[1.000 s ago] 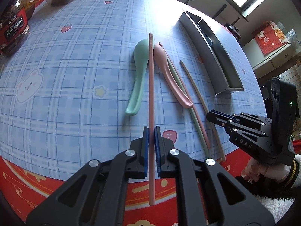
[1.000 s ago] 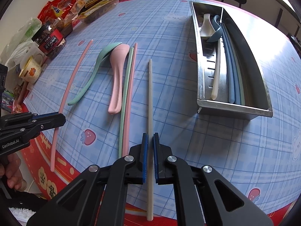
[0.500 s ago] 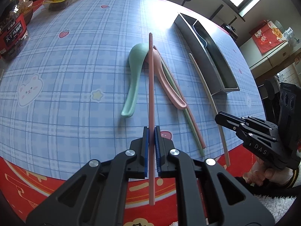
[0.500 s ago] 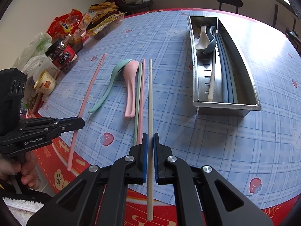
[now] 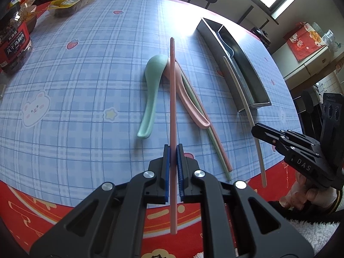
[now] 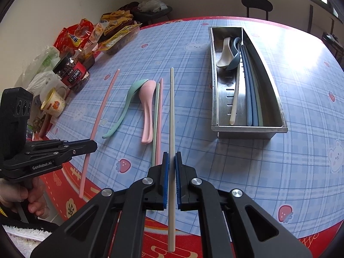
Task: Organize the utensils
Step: 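Lift the cream chopstick with right tool while left tool lifts the pink chopstick, then lower both held chopsticks into the steel tray and open both tools, then withdraw both open tools from the tray back to the utensil row, then close right tool on a pink chopstick while left tool grasps the mint spoon handle, then lift the pink chopstick with right tool while left tool lifts the mint spoon, then lower the pink chopstick and mint spoon into the steel tray with both tools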
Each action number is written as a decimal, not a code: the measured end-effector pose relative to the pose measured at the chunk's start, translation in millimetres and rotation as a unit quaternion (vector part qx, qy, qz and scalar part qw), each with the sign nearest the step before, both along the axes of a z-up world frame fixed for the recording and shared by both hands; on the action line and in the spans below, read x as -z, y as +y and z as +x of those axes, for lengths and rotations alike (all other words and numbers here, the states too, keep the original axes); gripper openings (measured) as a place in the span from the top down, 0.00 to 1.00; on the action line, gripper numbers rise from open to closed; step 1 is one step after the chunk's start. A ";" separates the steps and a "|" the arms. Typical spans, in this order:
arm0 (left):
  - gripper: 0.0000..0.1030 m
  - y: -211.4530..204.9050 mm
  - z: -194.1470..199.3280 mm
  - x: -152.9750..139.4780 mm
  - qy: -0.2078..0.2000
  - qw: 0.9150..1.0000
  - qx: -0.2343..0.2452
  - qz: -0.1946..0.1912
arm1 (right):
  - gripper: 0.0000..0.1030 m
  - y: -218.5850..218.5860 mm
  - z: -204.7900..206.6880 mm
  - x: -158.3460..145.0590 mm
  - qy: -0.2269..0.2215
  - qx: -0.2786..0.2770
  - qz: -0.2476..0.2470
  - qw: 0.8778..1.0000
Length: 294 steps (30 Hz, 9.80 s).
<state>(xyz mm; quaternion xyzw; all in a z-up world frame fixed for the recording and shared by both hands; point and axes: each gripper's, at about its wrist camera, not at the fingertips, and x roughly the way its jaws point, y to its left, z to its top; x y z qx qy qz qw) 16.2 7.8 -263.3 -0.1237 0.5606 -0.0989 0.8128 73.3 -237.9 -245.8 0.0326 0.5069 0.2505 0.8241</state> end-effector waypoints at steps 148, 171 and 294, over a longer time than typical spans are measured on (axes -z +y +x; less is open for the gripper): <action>0.34 46.4 60.7 23.0 -0.009 1.000 -0.010 0.003 | 0.93 93.1 52.8 37.4 0.055 -0.119 -0.140 0.982; 0.57 22.8 85.5 35.3 0.000 1.000 0.014 -0.008 | 0.93 59.6 46.2 42.4 0.097 -0.066 -0.107 0.987; 0.89 -65.4 193.2 -4.8 0.049 0.974 -0.013 -0.219 | 0.94 -65.1 109.9 -12.7 0.005 0.113 0.019 0.993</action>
